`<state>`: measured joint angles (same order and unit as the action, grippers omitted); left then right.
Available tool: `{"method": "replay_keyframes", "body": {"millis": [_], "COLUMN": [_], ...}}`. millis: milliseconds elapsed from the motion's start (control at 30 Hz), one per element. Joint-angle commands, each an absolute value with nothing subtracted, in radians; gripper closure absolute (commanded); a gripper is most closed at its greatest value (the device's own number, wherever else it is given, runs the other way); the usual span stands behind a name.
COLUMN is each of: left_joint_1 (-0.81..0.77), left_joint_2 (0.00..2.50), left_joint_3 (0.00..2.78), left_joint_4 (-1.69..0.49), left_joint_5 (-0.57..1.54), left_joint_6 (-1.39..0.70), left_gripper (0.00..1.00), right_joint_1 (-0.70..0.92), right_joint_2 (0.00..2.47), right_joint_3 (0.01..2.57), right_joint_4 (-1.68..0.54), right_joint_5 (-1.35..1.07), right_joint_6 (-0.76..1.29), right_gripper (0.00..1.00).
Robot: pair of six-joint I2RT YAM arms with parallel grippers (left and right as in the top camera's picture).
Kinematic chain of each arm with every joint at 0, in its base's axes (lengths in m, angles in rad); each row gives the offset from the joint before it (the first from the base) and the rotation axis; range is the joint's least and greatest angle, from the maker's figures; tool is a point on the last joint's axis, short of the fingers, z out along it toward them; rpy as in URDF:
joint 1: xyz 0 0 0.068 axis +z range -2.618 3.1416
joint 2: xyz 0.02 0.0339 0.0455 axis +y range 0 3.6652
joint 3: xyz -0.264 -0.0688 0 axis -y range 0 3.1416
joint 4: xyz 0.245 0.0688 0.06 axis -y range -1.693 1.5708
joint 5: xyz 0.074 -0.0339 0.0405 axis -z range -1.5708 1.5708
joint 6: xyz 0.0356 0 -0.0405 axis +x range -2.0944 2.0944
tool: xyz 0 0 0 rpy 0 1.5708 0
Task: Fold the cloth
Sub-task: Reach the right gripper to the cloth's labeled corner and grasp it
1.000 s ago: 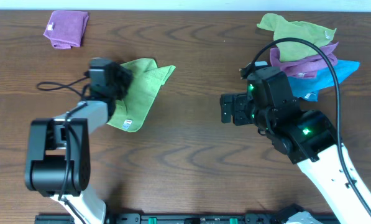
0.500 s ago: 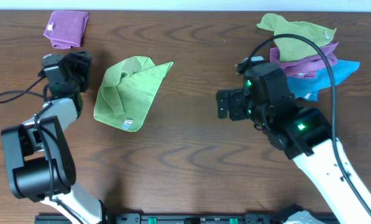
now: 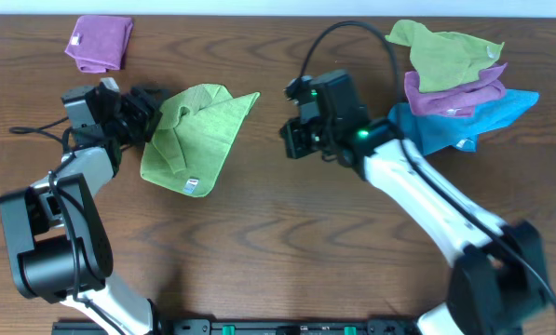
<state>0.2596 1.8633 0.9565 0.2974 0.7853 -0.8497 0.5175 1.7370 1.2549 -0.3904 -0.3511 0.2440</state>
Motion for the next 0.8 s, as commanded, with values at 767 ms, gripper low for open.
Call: {"method": "replay_keyframes", "body": {"millis": [767], "left_joint_1": [0.183], "left_joint_2": [1.514], "left_joint_3": [0.972], "left_joint_4": [-0.207], "left_joint_5": [0.521], "left_joint_6": [-0.456], "left_gripper": [0.20], "right_joint_1": [0.723], "right_joint_2": [2.034], "right_joint_3": [1.349], "right_joint_4": [-0.185], "right_joint_5": [-0.542], "right_joint_6": [0.231], "right_gripper": [0.99]}}
